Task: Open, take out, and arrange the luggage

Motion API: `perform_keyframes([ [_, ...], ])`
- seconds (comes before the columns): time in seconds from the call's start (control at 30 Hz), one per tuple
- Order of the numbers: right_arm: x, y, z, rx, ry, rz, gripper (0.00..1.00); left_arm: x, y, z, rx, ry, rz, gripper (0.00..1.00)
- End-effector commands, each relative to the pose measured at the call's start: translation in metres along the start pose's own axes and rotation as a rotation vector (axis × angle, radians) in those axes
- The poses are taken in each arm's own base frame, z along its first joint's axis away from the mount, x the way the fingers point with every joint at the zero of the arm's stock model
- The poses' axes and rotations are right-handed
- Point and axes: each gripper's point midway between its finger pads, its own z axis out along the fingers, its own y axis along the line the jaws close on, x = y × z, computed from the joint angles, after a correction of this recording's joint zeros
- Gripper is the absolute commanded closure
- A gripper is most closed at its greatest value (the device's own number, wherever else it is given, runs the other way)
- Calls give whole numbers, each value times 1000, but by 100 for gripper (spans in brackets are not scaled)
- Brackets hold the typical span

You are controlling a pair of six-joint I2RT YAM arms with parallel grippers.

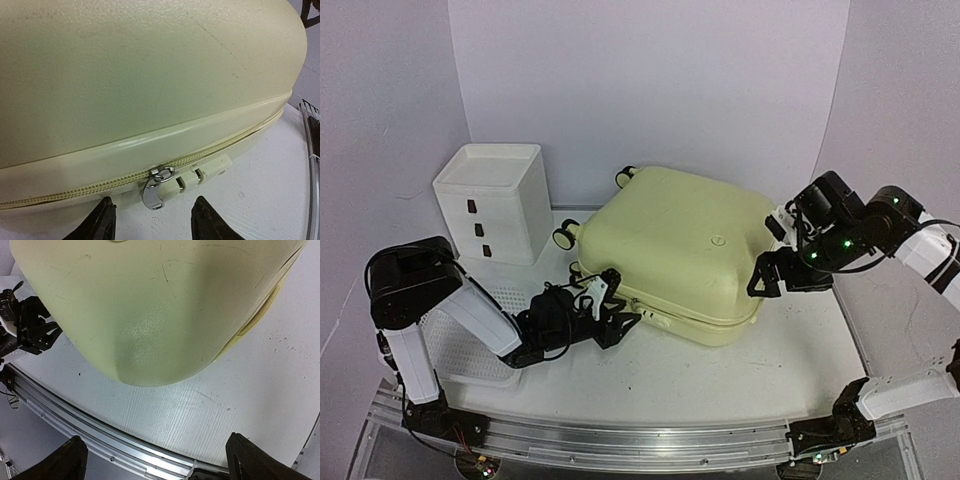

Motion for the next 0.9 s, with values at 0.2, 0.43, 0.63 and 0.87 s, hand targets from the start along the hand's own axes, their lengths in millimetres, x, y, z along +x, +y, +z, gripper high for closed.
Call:
perform_keyframes([
  [0.2,-5,4,-3,-22,-41,4,2,-41,-9,9,53,-160,-12,58],
  [0.43,-8,7,-3,-35,-49,3,2,-47,-14,9,77,-178,-33,70],
  [0.63,-8,8,-1,-43,-46,6,2,-52,-17,7,99,-196,-62,78],
  [0.87,-7,8,-1,-45,-47,6,2,-56,-17,7,99,-208,-68,85],
])
